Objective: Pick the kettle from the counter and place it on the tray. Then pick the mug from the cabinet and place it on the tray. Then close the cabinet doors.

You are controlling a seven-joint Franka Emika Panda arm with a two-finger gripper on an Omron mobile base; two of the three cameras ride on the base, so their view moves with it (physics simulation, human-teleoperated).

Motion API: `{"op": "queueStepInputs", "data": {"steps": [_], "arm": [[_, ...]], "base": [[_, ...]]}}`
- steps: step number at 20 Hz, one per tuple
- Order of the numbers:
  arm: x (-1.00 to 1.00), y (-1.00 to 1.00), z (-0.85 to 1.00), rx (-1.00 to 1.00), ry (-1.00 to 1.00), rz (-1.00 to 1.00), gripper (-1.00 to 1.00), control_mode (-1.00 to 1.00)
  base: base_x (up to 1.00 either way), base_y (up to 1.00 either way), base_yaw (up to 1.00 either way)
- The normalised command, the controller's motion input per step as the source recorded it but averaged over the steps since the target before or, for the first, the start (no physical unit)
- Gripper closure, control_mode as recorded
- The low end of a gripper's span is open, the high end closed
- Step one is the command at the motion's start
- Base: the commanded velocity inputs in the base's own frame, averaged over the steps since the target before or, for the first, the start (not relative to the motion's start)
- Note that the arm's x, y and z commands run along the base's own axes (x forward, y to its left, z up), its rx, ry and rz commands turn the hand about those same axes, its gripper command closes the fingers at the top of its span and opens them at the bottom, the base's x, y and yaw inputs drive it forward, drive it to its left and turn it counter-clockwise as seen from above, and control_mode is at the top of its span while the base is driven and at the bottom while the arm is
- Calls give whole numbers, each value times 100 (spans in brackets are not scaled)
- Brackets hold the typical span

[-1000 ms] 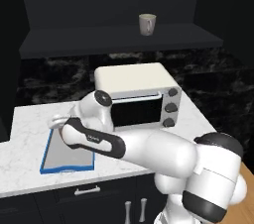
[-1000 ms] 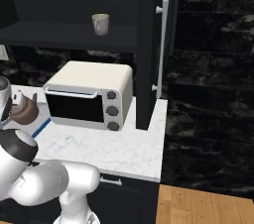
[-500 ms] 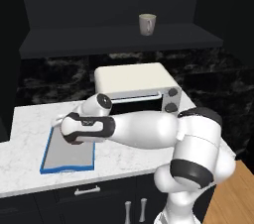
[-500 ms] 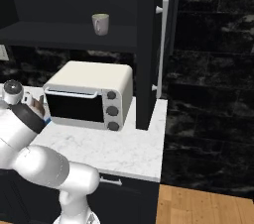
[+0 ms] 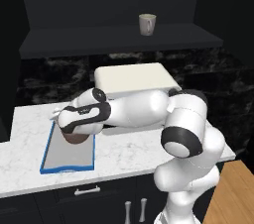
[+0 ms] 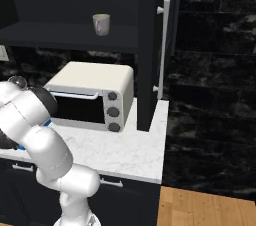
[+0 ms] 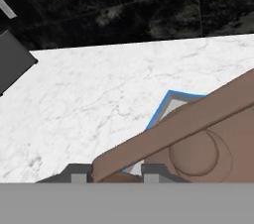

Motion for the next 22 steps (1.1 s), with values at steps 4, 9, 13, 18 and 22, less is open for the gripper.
{"op": "queueStepInputs", "data": {"steps": [4,9,13,18,22], "arm": [[6,0,-41,0,0,0,100,-100],[0,0,-43,0,0,0,-100,-100],[0,1,-23,-3,9,0,-100,-100],[0,-1,-1,-1,1,0,-100,-100],[-13,-19,0,0,1,0,-100,-100]], "base": [[0,0,0],[0,0,0],[0,0,0],[0,0,0],[0,0,0]]}}
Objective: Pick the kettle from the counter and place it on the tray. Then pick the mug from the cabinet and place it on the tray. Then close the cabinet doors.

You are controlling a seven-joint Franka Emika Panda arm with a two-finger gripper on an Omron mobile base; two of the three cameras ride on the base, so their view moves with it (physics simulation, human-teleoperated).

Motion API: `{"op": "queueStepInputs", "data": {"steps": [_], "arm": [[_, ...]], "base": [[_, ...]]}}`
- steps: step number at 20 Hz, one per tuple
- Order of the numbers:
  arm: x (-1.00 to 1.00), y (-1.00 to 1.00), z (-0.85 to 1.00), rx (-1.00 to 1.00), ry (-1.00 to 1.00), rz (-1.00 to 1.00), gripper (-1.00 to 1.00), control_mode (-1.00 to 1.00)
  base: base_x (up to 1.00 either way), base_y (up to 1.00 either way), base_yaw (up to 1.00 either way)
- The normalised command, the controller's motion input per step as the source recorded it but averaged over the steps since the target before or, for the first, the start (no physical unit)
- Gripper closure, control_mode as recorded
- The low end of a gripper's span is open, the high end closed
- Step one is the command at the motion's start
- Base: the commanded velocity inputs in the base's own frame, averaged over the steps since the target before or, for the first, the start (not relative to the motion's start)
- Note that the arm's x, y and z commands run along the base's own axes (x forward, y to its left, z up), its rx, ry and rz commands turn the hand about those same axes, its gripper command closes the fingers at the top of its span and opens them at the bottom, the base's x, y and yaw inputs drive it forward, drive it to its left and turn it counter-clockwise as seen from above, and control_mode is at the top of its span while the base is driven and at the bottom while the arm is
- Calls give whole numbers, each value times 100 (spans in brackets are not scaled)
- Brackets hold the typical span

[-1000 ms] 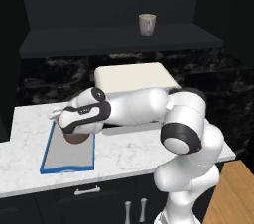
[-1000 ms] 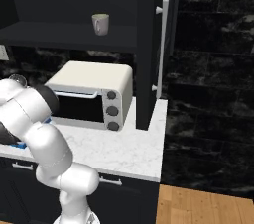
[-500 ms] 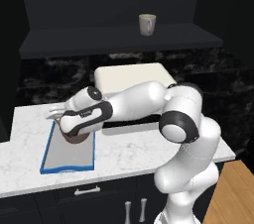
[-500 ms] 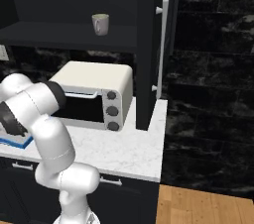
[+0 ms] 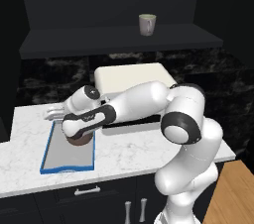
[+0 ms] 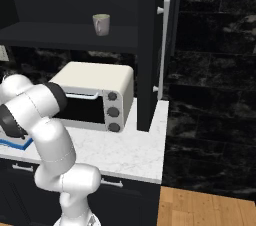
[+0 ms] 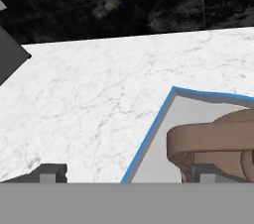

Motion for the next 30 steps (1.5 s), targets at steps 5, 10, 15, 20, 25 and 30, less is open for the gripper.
{"op": "queueStepInputs", "data": {"steps": [5,10,15,20,25,30], "arm": [[-44,-31,13,0,0,-2,-100,-100],[-47,-33,44,0,3,-2,-100,-100],[-17,-30,40,-20,16,-6,-100,-100],[1,-3,0,-5,0,-2,-100,-100],[-23,-36,31,-4,0,-4,-100,-100],[-29,-70,97,-8,0,-15,-100,-100]], "base": [[0,0,0],[0,0,0],[0,0,0],[0,0,0],[0,0,0],[0,0,0]]}}
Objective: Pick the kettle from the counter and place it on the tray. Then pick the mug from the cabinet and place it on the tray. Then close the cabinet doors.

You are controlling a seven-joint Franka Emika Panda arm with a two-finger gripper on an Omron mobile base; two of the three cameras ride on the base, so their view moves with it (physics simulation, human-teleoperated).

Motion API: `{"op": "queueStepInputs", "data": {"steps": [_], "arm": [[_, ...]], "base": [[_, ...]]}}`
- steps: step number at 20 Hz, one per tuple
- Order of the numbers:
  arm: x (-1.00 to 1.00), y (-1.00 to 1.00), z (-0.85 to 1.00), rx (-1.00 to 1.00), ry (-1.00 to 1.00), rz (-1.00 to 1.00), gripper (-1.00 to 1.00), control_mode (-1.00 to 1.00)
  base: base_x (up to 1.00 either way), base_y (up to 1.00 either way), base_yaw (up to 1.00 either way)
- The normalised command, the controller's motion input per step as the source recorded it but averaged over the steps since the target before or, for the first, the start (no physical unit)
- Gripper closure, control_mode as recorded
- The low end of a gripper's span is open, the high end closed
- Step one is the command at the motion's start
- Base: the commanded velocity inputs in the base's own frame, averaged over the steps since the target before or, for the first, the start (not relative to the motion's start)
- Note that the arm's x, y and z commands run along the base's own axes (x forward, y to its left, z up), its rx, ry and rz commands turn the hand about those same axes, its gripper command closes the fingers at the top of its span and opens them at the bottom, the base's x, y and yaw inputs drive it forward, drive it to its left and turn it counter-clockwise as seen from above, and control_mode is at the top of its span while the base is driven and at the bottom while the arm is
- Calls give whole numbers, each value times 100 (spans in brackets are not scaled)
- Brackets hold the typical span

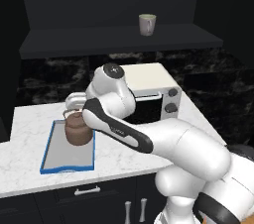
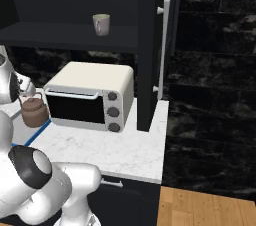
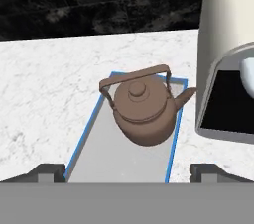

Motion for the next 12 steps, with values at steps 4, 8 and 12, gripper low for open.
{"op": "queueStepInputs", "data": {"steps": [4,8,12], "arm": [[-17,-70,100,-12,0,-24,-100,-100],[-15,-70,100,-7,-10,-21,-100,-100],[-21,-73,100,3,-26,-20,-100,-100]], "base": [[0,0,0],[0,0,0],[0,0,0]]}}
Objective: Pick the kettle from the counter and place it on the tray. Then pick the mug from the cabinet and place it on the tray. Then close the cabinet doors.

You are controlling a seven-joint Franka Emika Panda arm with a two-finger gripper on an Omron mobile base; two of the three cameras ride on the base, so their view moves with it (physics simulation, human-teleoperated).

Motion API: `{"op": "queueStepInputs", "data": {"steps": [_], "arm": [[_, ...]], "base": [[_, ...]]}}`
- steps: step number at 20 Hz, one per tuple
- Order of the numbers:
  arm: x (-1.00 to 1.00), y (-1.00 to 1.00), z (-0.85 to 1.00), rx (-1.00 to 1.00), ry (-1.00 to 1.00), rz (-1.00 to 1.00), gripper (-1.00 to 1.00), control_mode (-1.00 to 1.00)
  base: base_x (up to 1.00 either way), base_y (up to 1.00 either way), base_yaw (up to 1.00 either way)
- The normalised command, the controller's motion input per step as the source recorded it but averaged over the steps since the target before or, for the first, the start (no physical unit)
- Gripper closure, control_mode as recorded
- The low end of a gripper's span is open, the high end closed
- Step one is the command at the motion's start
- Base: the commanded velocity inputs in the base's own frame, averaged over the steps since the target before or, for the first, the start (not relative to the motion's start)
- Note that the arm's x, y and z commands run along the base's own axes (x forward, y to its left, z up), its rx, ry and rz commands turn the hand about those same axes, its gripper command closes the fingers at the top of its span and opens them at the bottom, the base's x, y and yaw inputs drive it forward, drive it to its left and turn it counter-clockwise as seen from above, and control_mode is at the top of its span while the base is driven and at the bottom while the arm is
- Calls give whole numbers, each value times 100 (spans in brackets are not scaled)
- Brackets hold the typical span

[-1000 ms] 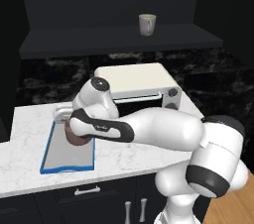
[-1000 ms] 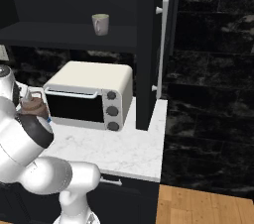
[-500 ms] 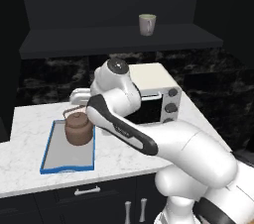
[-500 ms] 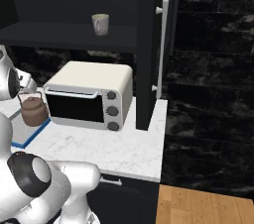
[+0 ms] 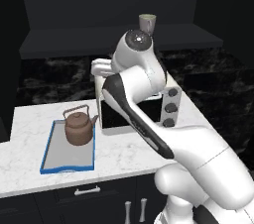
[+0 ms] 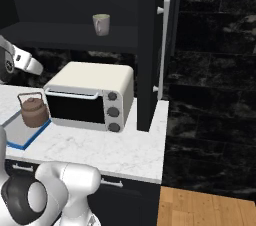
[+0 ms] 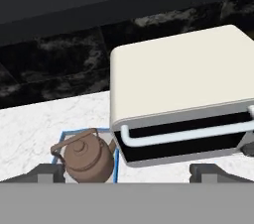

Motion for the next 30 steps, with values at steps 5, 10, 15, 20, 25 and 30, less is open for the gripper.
{"op": "queueStepInputs", "data": {"steps": [5,10,15,20,25,30], "arm": [[-3,-72,49,11,-11,-9,-100,-100],[0,-57,4,6,0,1,-100,-100],[1,-77,43,0,0,0,-100,-100],[32,-65,38,-4,0,2,-100,-100],[48,-41,24,-6,0,8,-100,-100],[47,-1,1,-4,-3,5,-100,-100]], "base": [[0,0,0],[0,0,0],[0,0,0],[0,0,0],[0,0,0],[0,0,0]]}}
